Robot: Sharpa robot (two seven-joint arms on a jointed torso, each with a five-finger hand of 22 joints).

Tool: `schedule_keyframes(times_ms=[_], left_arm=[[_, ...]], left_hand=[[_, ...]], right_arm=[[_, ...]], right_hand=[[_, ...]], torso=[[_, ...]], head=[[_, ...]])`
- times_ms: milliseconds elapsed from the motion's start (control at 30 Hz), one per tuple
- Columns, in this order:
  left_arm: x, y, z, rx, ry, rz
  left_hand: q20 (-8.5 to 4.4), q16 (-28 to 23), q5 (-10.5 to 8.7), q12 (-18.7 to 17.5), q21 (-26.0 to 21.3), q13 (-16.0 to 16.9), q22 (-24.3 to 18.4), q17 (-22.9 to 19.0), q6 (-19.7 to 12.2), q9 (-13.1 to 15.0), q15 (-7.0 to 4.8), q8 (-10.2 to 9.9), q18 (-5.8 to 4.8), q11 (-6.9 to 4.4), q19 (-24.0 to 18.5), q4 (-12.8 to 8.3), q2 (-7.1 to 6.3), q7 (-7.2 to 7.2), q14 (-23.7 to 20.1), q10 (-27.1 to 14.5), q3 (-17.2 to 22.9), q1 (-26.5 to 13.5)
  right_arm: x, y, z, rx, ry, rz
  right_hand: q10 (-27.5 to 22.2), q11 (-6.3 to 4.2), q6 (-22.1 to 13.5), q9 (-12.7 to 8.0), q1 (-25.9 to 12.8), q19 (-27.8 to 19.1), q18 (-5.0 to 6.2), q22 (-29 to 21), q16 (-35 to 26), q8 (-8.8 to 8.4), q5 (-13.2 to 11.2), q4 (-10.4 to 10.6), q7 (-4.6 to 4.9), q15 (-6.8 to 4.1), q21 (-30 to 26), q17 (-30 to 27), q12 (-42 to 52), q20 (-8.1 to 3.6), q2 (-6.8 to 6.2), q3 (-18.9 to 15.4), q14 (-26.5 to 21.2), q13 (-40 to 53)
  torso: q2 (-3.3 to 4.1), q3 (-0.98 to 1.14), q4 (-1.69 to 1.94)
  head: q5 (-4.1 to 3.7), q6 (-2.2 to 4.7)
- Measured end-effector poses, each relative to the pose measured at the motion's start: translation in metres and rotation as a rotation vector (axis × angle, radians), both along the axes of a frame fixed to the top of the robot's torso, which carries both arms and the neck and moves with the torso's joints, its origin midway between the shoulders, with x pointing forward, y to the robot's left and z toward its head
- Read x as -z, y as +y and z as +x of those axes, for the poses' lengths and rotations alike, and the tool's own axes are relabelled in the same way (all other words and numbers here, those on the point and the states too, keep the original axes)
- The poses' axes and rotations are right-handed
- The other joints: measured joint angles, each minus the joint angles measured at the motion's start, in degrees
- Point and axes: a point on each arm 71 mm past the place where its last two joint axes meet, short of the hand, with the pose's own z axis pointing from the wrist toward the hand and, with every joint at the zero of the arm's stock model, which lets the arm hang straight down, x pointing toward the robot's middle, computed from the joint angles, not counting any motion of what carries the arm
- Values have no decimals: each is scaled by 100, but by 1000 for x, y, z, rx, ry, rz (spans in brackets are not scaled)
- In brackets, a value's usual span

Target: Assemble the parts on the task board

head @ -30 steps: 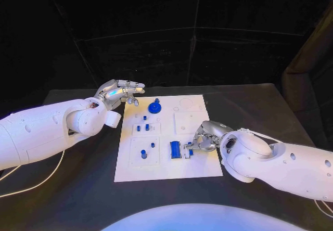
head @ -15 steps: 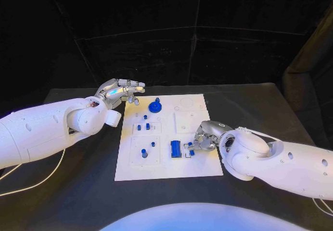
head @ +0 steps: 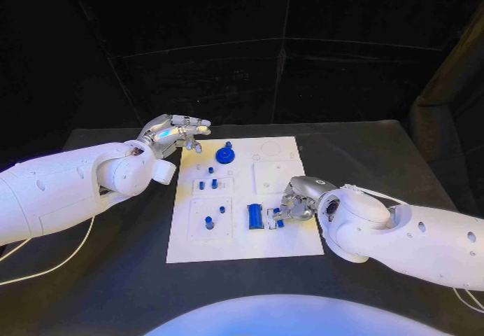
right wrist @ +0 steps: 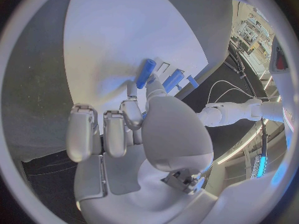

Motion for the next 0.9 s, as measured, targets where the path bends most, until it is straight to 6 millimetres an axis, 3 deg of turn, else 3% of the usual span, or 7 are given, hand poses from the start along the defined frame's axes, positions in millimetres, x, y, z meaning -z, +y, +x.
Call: schedule_keyframes(times_ms=[733, 900], left_arm=[[1, 0, 0, 2, 5, 1], [1, 0, 0, 3, 7, 1]], left_hand=[[0, 0, 0, 0, 0, -4, 1, 1, 0, 0, 0, -3, 0, 0, 0, 0, 0, 0, 0, 0, 0, 0], [0, 0, 0, 0, 0, -4, -1, -10, 0, 0, 0, -3, 0, 14, 0, 0, 16, 0, 0, -14, 0, -16]], right_arm=[[-2, -13, -3, 0, -19, -31], [-3, -11, -4, -18, -31, -43]], right_hand=[[-23, -20, -73, 1, 68, 0, 0, -58, -57, 0, 1, -132, 31, 0, -22, -1, -104, 0, 21, -102, 0, -53], [-117, 50, -223, -3, 112, -24, 0, -123, -119, -49, 105, -228, 91, 0, -73, -1, -246, 24, -24, -198, 0, -137]], torso=[[1, 3, -3], [1, 3, -1]], head=[[-34, -14], [-41, -19]])
